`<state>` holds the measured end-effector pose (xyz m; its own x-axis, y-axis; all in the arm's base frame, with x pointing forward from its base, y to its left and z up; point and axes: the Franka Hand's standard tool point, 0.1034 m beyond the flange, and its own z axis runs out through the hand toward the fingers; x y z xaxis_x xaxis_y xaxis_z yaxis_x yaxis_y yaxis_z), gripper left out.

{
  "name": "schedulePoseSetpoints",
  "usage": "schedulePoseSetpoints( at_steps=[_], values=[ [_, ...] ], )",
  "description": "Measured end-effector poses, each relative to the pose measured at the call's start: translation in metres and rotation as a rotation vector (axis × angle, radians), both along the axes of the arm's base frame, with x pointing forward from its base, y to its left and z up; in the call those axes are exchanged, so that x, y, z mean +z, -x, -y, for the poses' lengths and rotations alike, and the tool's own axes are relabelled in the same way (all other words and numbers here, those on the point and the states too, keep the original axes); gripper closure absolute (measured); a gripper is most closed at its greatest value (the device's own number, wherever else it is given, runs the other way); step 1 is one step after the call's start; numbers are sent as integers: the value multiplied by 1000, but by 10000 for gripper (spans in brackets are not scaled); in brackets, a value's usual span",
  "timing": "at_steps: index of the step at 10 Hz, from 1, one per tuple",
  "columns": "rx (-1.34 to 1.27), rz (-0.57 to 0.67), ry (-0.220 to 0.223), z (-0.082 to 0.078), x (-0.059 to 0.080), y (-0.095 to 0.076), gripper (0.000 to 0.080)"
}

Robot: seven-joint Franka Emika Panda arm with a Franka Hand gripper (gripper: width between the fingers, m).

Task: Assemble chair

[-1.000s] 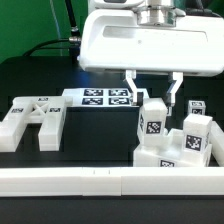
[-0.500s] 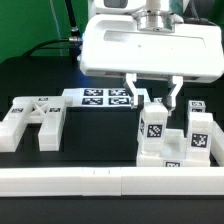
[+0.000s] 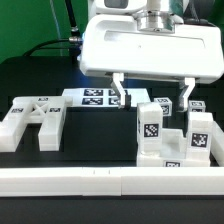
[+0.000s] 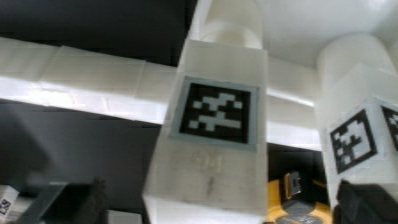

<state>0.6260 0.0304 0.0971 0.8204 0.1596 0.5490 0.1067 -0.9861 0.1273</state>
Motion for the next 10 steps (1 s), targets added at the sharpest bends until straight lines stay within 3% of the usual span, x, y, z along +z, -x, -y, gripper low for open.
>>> schedulePoseSetpoints(
  at_steps=[4, 7, 8, 10],
  values=[
    [9, -44, 4, 7, 25, -5, 150],
    [10, -62, 4, 5, 22, -4, 150],
    [10, -176, 1, 3, 15, 3, 150],
    [4, -400, -5, 4, 20, -1, 150]
  ],
)
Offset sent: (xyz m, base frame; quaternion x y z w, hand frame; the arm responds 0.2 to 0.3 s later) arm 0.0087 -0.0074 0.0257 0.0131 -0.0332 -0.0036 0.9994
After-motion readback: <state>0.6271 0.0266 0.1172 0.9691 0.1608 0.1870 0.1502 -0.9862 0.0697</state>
